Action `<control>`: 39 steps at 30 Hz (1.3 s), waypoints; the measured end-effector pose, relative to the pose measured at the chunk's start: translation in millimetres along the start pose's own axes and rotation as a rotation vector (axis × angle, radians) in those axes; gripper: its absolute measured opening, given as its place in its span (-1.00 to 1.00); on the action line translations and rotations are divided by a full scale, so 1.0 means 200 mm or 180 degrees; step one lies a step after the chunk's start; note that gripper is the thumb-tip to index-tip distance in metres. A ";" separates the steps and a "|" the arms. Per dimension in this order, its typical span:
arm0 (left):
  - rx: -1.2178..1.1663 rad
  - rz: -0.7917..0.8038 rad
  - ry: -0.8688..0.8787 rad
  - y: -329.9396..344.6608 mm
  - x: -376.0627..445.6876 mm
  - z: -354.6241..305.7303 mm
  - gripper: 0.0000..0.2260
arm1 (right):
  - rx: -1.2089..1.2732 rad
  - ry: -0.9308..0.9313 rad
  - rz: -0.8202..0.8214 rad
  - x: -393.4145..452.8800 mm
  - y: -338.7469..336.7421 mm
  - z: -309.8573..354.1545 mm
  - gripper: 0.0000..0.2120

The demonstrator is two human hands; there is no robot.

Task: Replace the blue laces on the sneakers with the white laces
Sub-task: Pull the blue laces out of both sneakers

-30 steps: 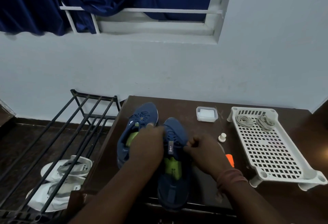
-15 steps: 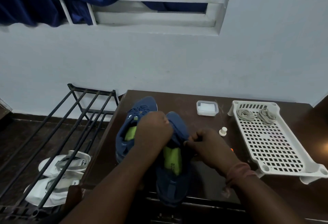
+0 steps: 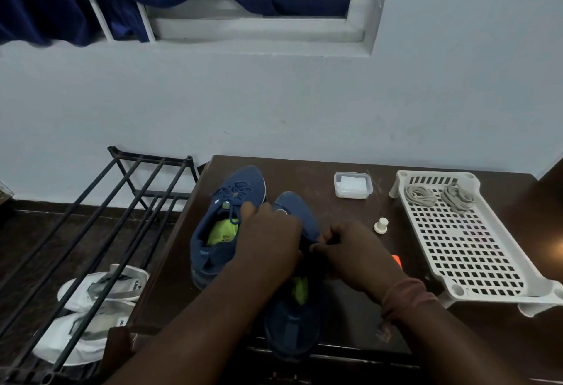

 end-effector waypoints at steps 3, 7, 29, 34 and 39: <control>-0.0008 -0.0114 0.0010 0.02 0.01 -0.01 -0.72 | -0.0190 -0.0023 -0.0113 -0.02 -0.01 0.02 -0.75; -0.0422 0.0154 -0.0258 0.06 0.03 0.00 -0.74 | -0.0185 0.0018 -0.0142 -0.03 -0.01 0.02 -0.73; -0.1259 -0.0132 0.0396 -0.06 0.06 0.06 -0.72 | -0.0373 0.0134 -0.0110 -0.03 -0.01 0.01 -0.85; -0.4397 -0.0537 0.0381 -0.21 0.00 0.17 -0.79 | -0.0449 0.0142 -0.0126 -0.04 -0.02 0.02 -0.85; -0.6640 -0.0745 0.0514 -0.25 0.01 0.23 -0.79 | -0.0620 0.0103 -0.0154 -0.05 -0.02 0.05 -0.85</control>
Point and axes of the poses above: each hand's wrist, its own x-axis towards the middle knuckle, its own y-axis out of the palm, z = x × y, the point moved 8 cm from there along x, towards the middle knuckle, and after that the axes turned 10 degrees about z, right-handed, at the moved point
